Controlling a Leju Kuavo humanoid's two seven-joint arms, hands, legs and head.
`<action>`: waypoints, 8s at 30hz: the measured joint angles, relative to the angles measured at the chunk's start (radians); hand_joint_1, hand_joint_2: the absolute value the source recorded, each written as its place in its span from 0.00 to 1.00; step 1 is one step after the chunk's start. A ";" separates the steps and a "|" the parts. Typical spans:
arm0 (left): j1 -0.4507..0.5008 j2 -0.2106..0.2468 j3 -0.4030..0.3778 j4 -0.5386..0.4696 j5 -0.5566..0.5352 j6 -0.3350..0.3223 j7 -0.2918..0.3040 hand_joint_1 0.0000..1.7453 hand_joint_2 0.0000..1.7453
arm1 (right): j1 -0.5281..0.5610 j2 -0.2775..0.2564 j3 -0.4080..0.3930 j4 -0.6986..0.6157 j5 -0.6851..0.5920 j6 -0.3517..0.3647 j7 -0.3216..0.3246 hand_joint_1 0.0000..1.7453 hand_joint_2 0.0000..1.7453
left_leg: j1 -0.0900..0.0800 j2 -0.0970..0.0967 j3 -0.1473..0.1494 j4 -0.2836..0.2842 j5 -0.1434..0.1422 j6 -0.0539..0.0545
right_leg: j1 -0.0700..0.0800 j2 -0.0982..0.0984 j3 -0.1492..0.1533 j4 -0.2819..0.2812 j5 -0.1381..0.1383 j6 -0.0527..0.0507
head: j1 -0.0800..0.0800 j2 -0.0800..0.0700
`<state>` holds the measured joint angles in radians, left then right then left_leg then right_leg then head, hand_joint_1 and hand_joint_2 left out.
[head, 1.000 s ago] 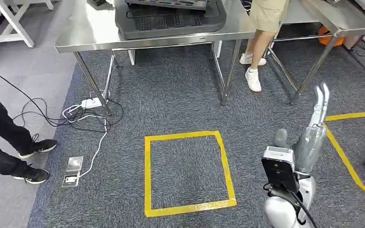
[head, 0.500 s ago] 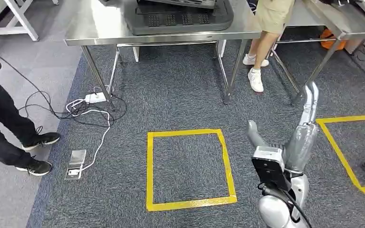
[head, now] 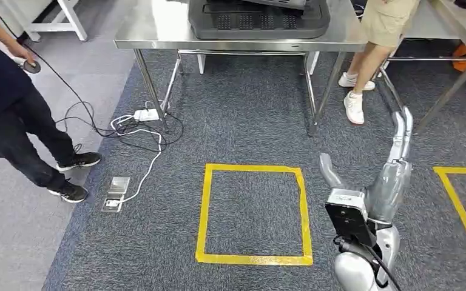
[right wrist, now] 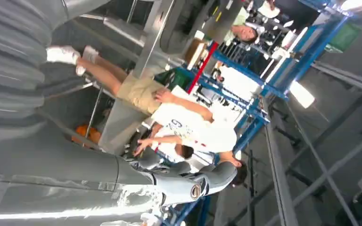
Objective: Take the parts from the cabinet and place them on the table.
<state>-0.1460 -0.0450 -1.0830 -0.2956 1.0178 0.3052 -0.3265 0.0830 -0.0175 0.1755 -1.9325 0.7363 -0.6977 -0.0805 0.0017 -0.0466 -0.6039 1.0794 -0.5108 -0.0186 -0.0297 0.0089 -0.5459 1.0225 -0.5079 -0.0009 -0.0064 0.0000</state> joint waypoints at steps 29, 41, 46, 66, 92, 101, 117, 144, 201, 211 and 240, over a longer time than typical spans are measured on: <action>0.003 0.000 0.000 0.000 -0.005 -0.002 0.008 0.00 0.00 | 0.004 -0.005 0.000 -0.001 0.000 0.000 0.015 0.00 1.00 | 0.000 -0.072 0.010 -0.047 0.039 0.012 | -0.003 0.029 -0.003 -0.002 -0.002 0.009 | 0.023 0.000; -0.008 0.000 0.000 0.000 -0.013 -0.007 0.003 0.00 0.00 | 0.001 -0.006 0.000 -0.003 0.002 0.000 0.027 0.00 1.00 | -0.007 0.101 0.016 -0.049 0.037 0.015 | 0.006 -0.108 0.023 -0.004 -0.023 0.017 | -0.003 0.000; -0.005 0.000 0.000 0.001 -0.013 -0.009 0.002 0.00 0.00 | -0.011 -0.008 0.001 -0.003 0.000 0.000 0.030 0.00 1.00 | 0.000 0.056 0.028 -0.081 0.052 0.046 | 0.001 -0.058 0.022 0.036 -0.069 0.038 | 0.003 0.000; -0.007 -0.001 0.000 0.001 -0.013 -0.008 0.009 0.00 0.00 | -0.015 -0.024 0.001 -0.004 -0.009 0.001 0.031 0.00 1.00 | 0.008 0.035 -0.147 0.259 -0.078 -0.009 | -0.001 -0.047 0.002 0.001 -0.011 -0.002 | 0.005 0.000; -0.005 -0.002 -0.001 0.001 -0.020 -0.012 0.002 0.00 0.00 | -0.002 -0.030 0.002 -0.010 0.008 0.000 0.048 0.00 1.00 | -0.001 0.002 -0.022 0.013 0.008 0.004 | -0.001 0.016 0.004 -0.006 -0.003 0.001 | 0.023 0.000; -0.008 -0.002 0.000 0.001 -0.021 -0.013 0.002 0.00 1.00 | 0.000 -0.030 0.002 -0.014 0.012 0.000 0.049 0.00 1.00 | -0.008 0.111 0.007 -0.045 0.038 0.018 | 0.009 -0.094 0.033 -0.007 -0.031 0.010 | 0.001 0.000; -0.010 -0.003 -0.001 0.001 -0.031 -0.019 0.000 0.00 0.00 | 0.012 -0.032 0.002 -0.019 0.027 0.000 0.068 0.00 1.00 | -0.005 -0.060 0.015 -0.045 0.033 0.040 | -0.001 0.071 -0.005 0.004 -0.012 0.027 | 0.042 0.000; 0.002 -0.001 -0.001 0.001 -0.032 -0.020 -0.012 0.00 0.00 | 0.026 -0.087 -0.002 -0.040 0.108 0.000 0.187 0.00 1.00 | -0.009 -0.012 0.030 -0.078 0.049 0.060 | 0.006 -0.008 -0.080 0.195 -0.085 0.037 | 0.030 0.000; 0.021 0.019 0.000 0.000 0.002 0.017 -0.026 0.00 0.00 | 0.020 -0.206 -0.037 -0.013 0.111 0.000 0.278 0.00 1.00 | 0.001 0.047 0.039 -0.087 0.040 0.052 | 0.006 -0.019 -0.052 0.189 -0.147 0.038 | 0.021 0.000; 0.025 0.019 0.000 0.000 0.003 0.010 -0.026 0.00 0.00 | 0.026 -0.204 -0.047 -0.003 0.102 0.000 0.253 0.00 1.00 | 0.002 -0.071 0.036 -0.083 0.038 0.026 | 0.017 0.051 0.003 -0.023 0.011 0.013 | 0.046 0.000; 0.027 0.020 0.000 -0.001 0.026 0.006 -0.031 0.00 0.00 | 0.067 -0.169 -0.162 0.098 -0.076 0.000 0.175 0.00 1.00 | -0.003 -0.054 0.051 -0.089 0.032 0.038 | 0.017 0.075 0.003 -0.033 0.016 0.009 | 0.041 0.000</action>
<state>-0.1194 -0.0252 -1.0834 -0.2964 1.0441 0.3113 -0.3578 0.1498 -0.1869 0.0136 -1.8348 0.6606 -0.6977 0.0949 -0.0017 -0.1011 -0.5528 0.9901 -0.4787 0.0196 -0.0130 0.0841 -0.5432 0.9893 -0.4923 0.0082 0.0347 0.0000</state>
